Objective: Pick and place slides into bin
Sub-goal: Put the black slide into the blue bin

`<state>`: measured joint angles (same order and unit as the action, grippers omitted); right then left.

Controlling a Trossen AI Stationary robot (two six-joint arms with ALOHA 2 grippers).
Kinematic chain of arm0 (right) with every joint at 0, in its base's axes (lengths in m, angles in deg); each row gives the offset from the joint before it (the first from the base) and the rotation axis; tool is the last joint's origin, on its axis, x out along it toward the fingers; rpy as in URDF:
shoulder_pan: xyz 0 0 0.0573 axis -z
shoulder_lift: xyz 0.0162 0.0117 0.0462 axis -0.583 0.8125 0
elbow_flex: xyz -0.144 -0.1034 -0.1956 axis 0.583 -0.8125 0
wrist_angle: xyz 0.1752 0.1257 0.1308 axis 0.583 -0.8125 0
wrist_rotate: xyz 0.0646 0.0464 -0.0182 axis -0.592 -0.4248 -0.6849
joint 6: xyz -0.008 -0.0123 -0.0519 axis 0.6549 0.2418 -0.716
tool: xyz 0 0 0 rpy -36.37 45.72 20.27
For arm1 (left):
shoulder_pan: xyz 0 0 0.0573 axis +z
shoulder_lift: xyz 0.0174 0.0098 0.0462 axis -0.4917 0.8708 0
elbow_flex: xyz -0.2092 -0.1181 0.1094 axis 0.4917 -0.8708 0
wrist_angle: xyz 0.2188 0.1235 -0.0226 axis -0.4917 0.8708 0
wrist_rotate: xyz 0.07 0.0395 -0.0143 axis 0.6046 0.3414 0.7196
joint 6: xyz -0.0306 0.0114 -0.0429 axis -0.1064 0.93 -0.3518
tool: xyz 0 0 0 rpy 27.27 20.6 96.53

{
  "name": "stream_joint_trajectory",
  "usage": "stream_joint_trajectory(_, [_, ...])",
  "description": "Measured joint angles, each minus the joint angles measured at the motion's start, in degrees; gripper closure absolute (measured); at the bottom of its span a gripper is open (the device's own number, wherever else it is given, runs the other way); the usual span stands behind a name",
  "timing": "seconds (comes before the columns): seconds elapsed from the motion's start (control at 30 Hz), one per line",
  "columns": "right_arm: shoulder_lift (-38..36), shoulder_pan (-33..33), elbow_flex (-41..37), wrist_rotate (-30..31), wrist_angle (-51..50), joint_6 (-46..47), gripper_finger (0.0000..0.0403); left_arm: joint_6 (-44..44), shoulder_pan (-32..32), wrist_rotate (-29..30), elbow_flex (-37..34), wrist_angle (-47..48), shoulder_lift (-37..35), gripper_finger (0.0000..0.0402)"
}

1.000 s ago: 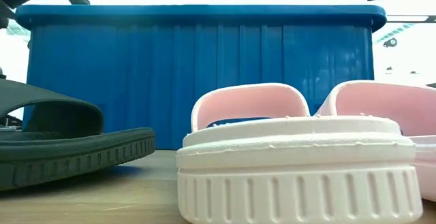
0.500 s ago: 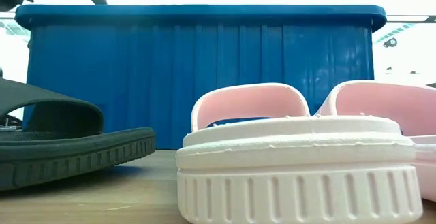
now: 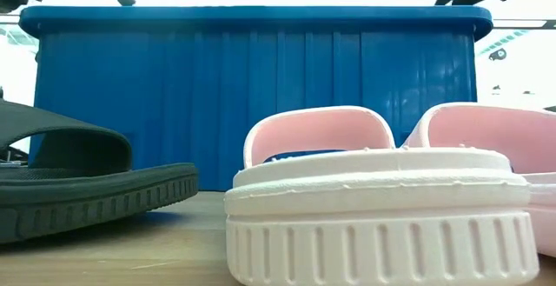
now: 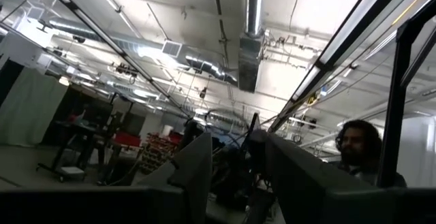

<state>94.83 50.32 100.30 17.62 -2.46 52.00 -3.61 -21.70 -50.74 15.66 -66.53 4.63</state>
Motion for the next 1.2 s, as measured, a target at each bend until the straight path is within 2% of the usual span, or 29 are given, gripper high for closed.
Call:
stream_joint_trajectory(0.4, [2.5, 0.0, -0.1, -0.4, -13.3, 2.5, 0.0232, 0.0, 0.0, 0.0, -0.1, 0.0, 0.5, 0.0276])
stream_joint_trajectory(0.6, [2.6, 0.0, -1.7, -6.4, -17.6, -4.3, 0.0232, 0.1, 0.0, 0.3, -0.1, 0.0, 0.5, 0.0276])
stream_joint_trajectory(0.8, [2.5, 0.0, -6.6, -12.2, -18.9, -9.3, 0.0232, 0.4, 0.0, 0.5, -0.1, 0.0, 0.6, 0.0276])
stream_joint_trajectory(1.03, [2.7, 0.0, -13.7, -12.1, -18.4, -11.0, 0.0232, 0.5, 0.0, 0.5, -0.1, 0.0, 0.6, 0.0276])
stream_joint_trajectory(1.2, [3.4, 0.0, -17.4, -7.1, -18.4, -7.9, 0.0232, 0.5, 0.0, 0.5, -0.1, 0.0, 0.7, 0.0276])
